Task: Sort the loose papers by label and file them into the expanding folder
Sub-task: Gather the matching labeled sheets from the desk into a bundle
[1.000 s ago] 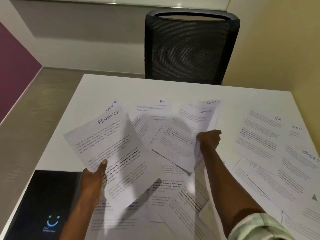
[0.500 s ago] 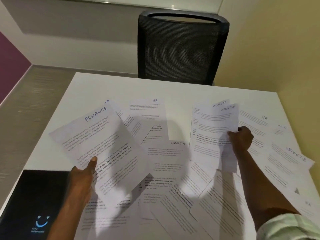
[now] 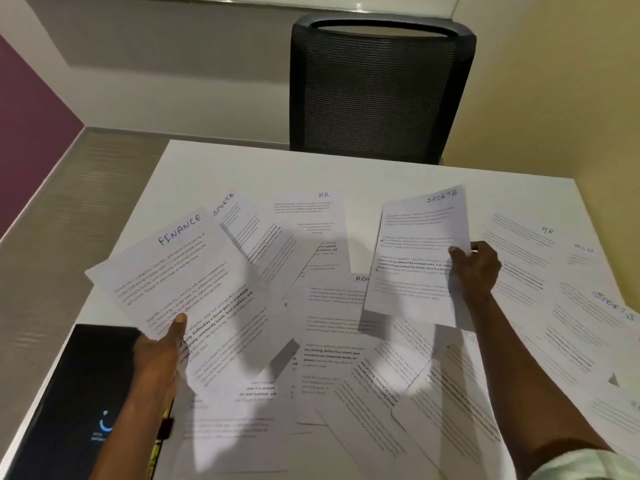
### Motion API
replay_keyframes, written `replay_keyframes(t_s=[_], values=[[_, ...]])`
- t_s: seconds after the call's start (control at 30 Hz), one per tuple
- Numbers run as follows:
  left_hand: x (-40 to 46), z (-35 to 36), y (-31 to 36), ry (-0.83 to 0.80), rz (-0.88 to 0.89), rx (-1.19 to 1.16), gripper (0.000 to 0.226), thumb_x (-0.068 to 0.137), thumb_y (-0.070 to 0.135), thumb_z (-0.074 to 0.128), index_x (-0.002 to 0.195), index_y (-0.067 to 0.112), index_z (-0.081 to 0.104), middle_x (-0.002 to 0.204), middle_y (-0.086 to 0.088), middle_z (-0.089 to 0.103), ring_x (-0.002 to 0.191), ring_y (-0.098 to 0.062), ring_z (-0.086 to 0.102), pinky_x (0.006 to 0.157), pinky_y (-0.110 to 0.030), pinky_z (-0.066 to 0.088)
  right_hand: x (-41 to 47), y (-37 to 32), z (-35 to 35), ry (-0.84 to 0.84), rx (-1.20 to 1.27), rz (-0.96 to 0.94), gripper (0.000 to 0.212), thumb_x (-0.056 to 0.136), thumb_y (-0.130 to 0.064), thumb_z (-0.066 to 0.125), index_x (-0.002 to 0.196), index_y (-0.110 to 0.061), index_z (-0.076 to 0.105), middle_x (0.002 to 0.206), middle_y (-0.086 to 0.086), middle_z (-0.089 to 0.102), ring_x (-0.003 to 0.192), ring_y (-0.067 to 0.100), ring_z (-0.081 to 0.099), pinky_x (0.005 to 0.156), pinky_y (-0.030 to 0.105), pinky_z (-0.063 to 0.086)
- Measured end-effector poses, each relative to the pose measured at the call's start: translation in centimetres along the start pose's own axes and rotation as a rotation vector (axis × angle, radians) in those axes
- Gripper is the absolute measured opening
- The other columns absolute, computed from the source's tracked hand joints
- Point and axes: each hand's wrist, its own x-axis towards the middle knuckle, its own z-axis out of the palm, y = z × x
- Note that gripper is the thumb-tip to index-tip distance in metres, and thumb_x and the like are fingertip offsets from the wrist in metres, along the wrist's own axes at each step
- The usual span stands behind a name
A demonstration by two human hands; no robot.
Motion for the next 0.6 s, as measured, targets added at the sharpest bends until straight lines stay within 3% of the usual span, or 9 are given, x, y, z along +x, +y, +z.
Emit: replay_keyframes(t_s=[0.07, 0.2, 0.27, 0.37, 0.5, 0.6], values=[[0.4, -0.8, 0.4, -0.003, 0.002, -0.004, 0.042, 0.093, 0.016, 0.068, 0.133, 0.022, 0.057, 0.122, 0.0, 0.066, 0.112, -0.024, 0.064, 0.099, -0.05, 0.049, -1.2, -0.4, 1.1, -0.066, -0.071, 0.066, 0.036, 0.085, -0.019, 0.07, 0.113, 0.002, 0.06, 0.11, 0.024, 0.066, 0.102, 0.038, 0.063, 0.079, 0.037, 0.047], [0.4, -2.3, 1.5, 0.022, 0.032, -0.054, 0.041, 0.094, 0.015, 0.066, 0.134, 0.021, 0.057, 0.117, 0.003, 0.067, 0.103, -0.018, 0.066, 0.093, -0.039, 0.05, -3.8, -0.7, 4.4, 0.024, -0.596, -0.07, 0.047, 0.078, -0.01, 0.064, 0.121, 0.004, 0.051, 0.102, 0.025, 0.059, 0.092, 0.041, 0.059, 0.074, 0.044, 0.047], [0.3, -3.1, 1.9, 0.03, 0.04, -0.078, 0.04, 0.095, 0.015, 0.065, 0.133, 0.022, 0.057, 0.112, 0.005, 0.068, 0.1, -0.016, 0.066, 0.088, -0.034, 0.051, -5.8, -2.0, 7.0, -0.062, -0.552, -0.309, 0.056, 0.074, -0.006, 0.066, 0.126, 0.005, 0.048, 0.112, 0.027, 0.054, 0.101, 0.043, 0.052, 0.081, 0.047, 0.043], [0.8, -4.5, 1.8, 0.054, 0.042, -0.091, 0.043, 0.095, 0.014, 0.065, 0.137, 0.02, 0.056, 0.114, 0.004, 0.068, 0.103, -0.016, 0.066, 0.092, -0.036, 0.051, -10.2, -6.0, 11.1, -0.393, -0.391, -0.54, 0.056, 0.083, -0.017, 0.07, 0.13, 0.001, 0.048, 0.126, 0.021, 0.053, 0.115, 0.04, 0.049, 0.093, 0.047, 0.043], [1.3, -5.9, 1.5, 0.063, 0.058, -0.111, 0.038, 0.096, 0.015, 0.063, 0.132, 0.023, 0.057, 0.108, 0.008, 0.067, 0.099, -0.013, 0.066, 0.084, -0.03, 0.051, -14.2, -9.9, 15.8, -0.602, -0.364, -0.542, 0.066, 0.083, -0.039, 0.073, 0.13, -0.001, 0.046, 0.126, 0.017, 0.052, 0.118, 0.034, 0.048, 0.093, 0.045, 0.046], [1.8, -7.5, 1.1, 0.088, 0.066, -0.116, 0.04, 0.096, 0.016, 0.064, 0.134, 0.023, 0.057, 0.113, 0.008, 0.068, 0.105, -0.015, 0.066, 0.093, -0.035, 0.05, -15.4, -10.9, 18.3, -0.64, -0.461, -0.546, 0.081, 0.078, -0.048, 0.075, 0.132, -0.001, 0.039, 0.129, 0.017, 0.046, 0.121, 0.033, 0.044, 0.096, 0.045, 0.045]])
